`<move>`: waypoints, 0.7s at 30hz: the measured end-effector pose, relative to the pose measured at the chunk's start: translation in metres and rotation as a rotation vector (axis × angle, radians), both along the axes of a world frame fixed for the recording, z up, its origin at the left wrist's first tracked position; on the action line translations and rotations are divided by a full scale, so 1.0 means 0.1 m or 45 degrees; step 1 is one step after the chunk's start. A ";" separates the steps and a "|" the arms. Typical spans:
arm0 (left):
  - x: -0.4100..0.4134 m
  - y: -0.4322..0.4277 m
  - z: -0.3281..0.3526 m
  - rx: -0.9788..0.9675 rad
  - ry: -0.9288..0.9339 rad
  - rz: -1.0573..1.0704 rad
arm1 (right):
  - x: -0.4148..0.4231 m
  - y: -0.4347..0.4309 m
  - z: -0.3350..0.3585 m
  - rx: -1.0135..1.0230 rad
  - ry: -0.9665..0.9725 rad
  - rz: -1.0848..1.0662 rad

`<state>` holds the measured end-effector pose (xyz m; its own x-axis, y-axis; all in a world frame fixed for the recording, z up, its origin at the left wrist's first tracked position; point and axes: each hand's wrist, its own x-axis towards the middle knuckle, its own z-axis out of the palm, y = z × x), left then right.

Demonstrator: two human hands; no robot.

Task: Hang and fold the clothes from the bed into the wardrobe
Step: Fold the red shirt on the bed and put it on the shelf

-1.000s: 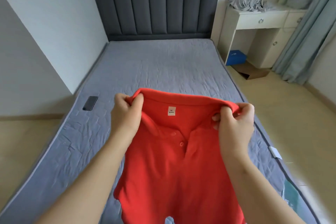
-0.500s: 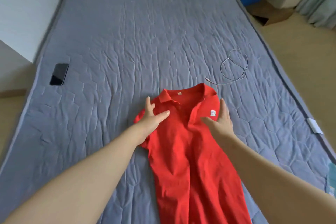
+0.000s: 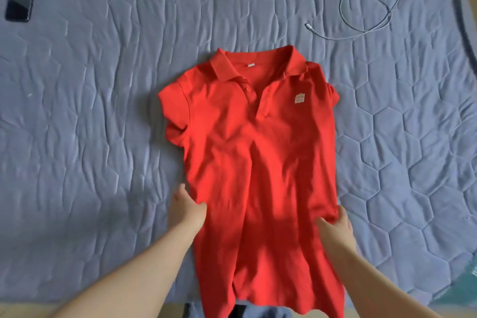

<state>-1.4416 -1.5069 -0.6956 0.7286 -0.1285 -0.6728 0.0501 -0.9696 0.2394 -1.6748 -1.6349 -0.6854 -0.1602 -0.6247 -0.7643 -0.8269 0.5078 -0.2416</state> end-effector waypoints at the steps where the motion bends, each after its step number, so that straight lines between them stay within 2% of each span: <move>1: -0.02 0.05 -0.01 0.031 0.017 0.098 | -0.03 0.00 -0.03 0.034 0.022 -0.032; 3: -0.18 0.18 -0.12 0.016 0.206 0.316 | -0.18 0.09 -0.19 0.123 0.082 -0.042; 6: -0.41 0.32 -0.21 0.015 0.403 0.420 | -0.36 0.18 -0.33 0.202 0.101 0.092; 11: -0.64 0.50 -0.25 -0.110 0.339 0.397 | -0.69 0.30 -0.30 0.286 -0.128 0.000; 17: -0.78 0.79 -0.17 0.031 0.452 -0.001 | -1.08 0.49 -0.22 0.320 -0.131 0.007; 21: -0.77 0.98 -0.12 0.295 0.339 -0.067 | -1.29 0.60 -0.22 0.138 0.020 0.061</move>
